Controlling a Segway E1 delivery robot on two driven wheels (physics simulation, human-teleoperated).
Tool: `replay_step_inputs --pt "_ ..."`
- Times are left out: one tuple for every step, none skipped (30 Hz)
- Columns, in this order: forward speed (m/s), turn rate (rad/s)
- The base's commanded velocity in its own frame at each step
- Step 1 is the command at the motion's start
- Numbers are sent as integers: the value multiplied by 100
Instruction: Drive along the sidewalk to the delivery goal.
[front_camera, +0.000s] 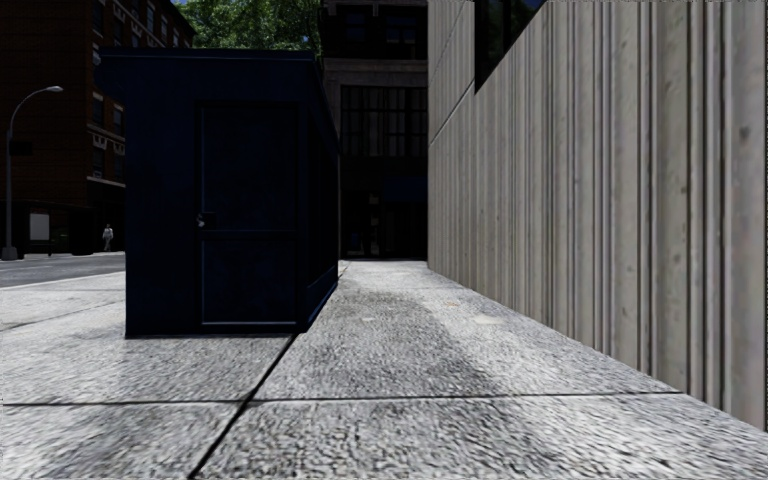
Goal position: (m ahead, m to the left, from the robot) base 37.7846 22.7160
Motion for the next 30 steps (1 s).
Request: replay_step_inputs --pt "200 0" --pt "200 0" --pt "200 0" --pt "200 0" --pt "200 0" --pt "200 0" --pt "200 0" --pt "200 0" --pt "200 0" --pt "200 0" --pt "200 0" --pt "200 0" --pt "200 0" --pt "200 0" --pt "200 0" --pt "200 0" --pt "200 0" --pt "200 0" --pt "200 0" --pt "200 0" --pt "200 0" --pt "200 0" --pt "200 0" --pt "200 0" --pt "200 0" --pt "200 0" --pt "200 0" --pt "200 0" --pt "200 0" --pt "200 0"
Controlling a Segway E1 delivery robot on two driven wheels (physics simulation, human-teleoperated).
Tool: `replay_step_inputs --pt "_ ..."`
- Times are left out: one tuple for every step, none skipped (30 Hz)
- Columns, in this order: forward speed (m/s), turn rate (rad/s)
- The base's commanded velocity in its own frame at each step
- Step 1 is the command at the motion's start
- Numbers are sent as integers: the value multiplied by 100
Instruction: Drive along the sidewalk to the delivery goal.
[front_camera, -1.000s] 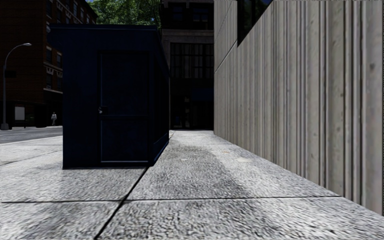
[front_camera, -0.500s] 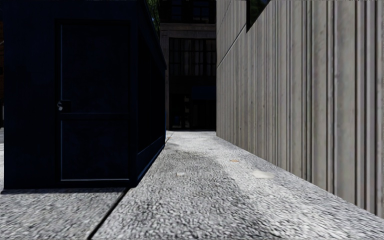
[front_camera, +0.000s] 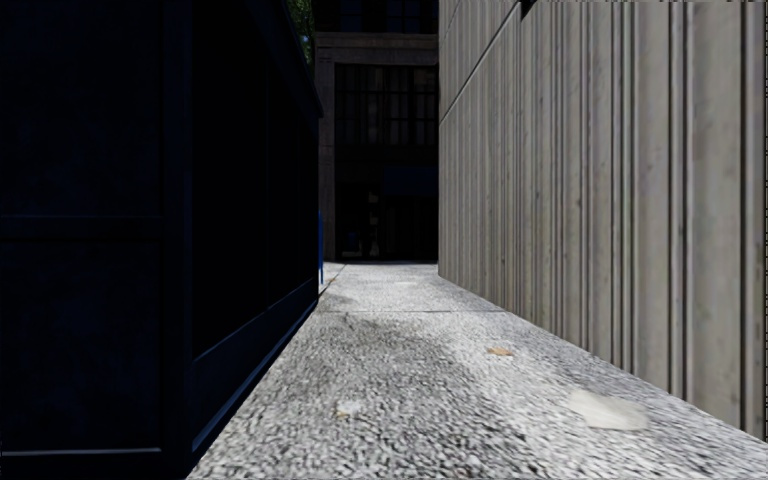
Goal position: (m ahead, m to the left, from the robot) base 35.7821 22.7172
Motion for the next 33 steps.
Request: replay_step_inputs --pt "200 0" --pt "200 0" --pt "200 0" --pt "200 0" --pt "200 0" --pt "200 0" --pt "200 0" --pt "200 0" --pt "200 0" --pt "200 0" --pt "200 0" --pt "200 0" --pt "200 0" --pt "200 0" --pt "200 0" --pt "200 0" --pt "200 0" --pt "200 0" --pt "200 0" --pt "200 0" --pt "200 0" --pt "200 0" --pt "200 0" --pt "200 0" --pt "200 0" --pt "200 0" --pt "200 0" --pt "200 0" --pt "200 0" --pt "200 0" --pt "200 0" --pt "200 0" --pt "200 0"
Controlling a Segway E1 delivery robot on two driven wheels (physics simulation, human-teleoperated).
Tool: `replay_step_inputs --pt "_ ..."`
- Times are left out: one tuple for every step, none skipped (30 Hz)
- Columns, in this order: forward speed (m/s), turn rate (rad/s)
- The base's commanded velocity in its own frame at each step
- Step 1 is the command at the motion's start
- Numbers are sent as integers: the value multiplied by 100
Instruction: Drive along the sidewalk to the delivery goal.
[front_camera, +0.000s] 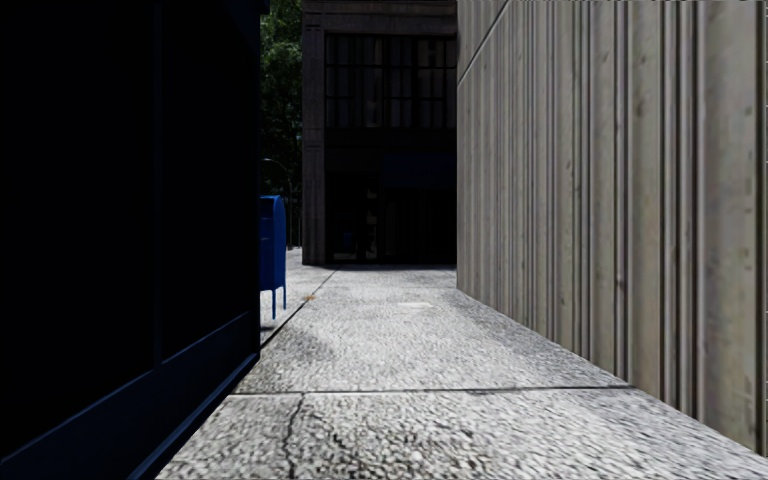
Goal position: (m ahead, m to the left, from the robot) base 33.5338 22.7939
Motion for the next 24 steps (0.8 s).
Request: replay_step_inputs --pt "200 0" --pt "200 0" --pt "200 0" --pt "200 0" --pt "200 0" --pt "200 0" --pt "200 0" --pt "200 0" --pt "200 0" --pt "200 0" --pt "200 0" --pt "200 0" --pt "200 0" --pt "200 0" --pt "200 0" --pt "200 0" --pt "200 0" --pt "200 0" --pt "200 0" --pt "200 0" --pt "200 0" --pt "200 0" --pt "200 0" --pt "200 0"
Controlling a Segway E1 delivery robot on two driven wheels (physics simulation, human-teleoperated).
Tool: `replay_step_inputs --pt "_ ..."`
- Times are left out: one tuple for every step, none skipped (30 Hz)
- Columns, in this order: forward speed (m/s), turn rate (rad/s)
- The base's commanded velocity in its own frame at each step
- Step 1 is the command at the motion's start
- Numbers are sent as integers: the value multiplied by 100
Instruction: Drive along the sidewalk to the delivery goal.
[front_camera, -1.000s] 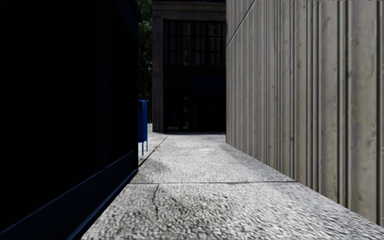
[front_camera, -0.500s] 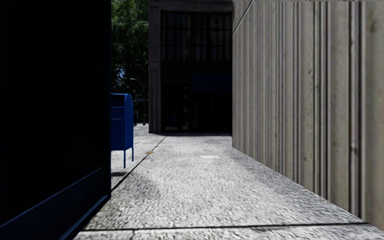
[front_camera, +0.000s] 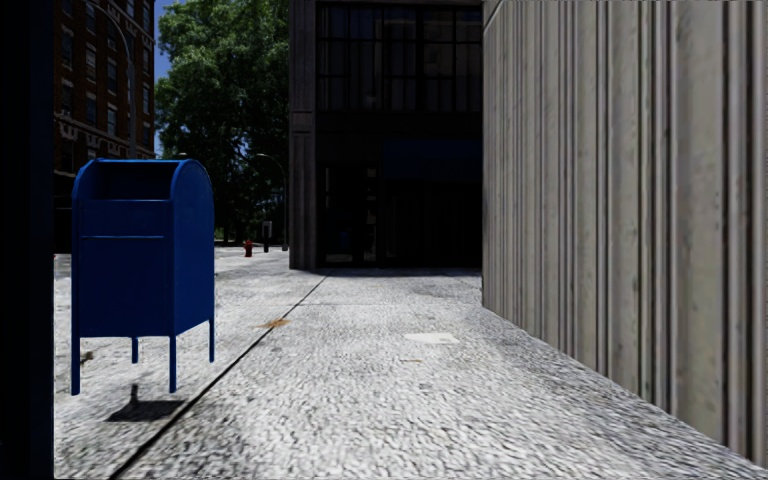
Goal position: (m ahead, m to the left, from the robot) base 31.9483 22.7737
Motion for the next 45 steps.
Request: replay_step_inputs --pt "200 0" --pt "200 0" --pt "200 0" --pt "200 0" --pt "200 0" --pt "200 0" --pt "200 0" --pt "200 0" --pt "200 0" --pt "200 0" --pt "200 0" --pt "200 0" --pt "200 0" --pt "200 0" --pt "200 0" --pt "200 0" --pt "200 0" --pt "200 0" --pt "200 0" --pt "200 8" --pt "200 8" --pt "200 20" --pt "200 29" --pt "200 41" --pt "200 54" --pt "200 54" --pt "200 71" --pt "200 85" --pt "200 100" --pt "200 111" --pt "200 115" --pt "200 116" --pt "200 116" --pt "200 116" --pt "200 116" --pt "200 116" --pt "200 116" --pt "200 116" --pt "200 116" --pt "200 116" --pt "200 116" --pt "200 114" --pt "200 69" --pt "200 69" --pt "200 18"
